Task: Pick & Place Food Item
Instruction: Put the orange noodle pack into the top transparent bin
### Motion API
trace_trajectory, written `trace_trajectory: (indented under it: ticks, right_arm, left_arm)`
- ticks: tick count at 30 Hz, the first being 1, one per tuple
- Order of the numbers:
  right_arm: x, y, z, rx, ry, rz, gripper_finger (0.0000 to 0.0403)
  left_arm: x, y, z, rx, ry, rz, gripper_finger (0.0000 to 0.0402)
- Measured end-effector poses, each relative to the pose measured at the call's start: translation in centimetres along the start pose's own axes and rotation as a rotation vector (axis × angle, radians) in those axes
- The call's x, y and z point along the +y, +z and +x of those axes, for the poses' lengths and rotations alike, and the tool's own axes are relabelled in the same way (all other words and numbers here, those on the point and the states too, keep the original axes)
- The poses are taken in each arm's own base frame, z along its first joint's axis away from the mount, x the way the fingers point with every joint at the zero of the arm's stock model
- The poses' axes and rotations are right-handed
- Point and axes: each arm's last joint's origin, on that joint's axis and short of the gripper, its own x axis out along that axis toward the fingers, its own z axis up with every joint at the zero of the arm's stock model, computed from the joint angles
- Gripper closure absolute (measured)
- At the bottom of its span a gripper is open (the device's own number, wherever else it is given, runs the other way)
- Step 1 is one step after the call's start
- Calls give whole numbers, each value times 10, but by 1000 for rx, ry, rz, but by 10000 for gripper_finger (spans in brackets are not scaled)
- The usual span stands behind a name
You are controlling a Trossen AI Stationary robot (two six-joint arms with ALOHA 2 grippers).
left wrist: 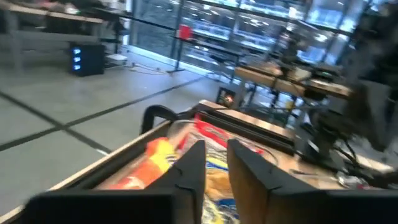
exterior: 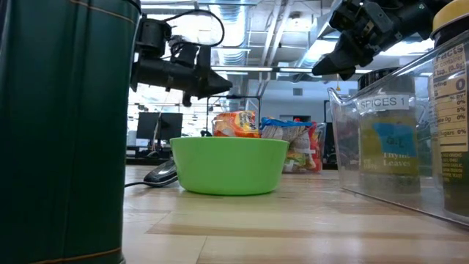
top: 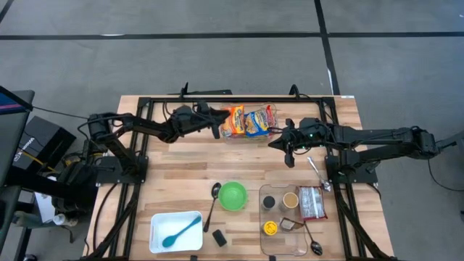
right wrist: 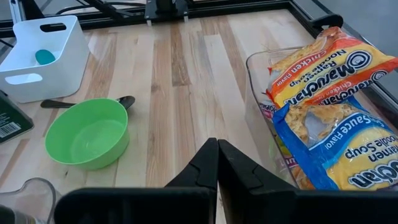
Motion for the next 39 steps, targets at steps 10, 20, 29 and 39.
trace_trajectory:
  ticks: [10, 20, 29, 39]
  right_arm:
    - [0, 0, 0, -2, 0, 0, 403]
    - [0, 0, 0, -2, 0, 3, 403]
    - [0, 0, 0, -2, 0, 3, 403]
    - [0, 0, 0, -2, 0, 3, 403]
  left_arm:
    - [-18, -2, 12, 127, 129, 199, 400]
    - [-12, 5, 25, 303, 231, 209, 401]
    - [-5, 2, 26, 321, 258, 170, 401]
    - [-2, -11, 29, 365, 269, 152, 401]
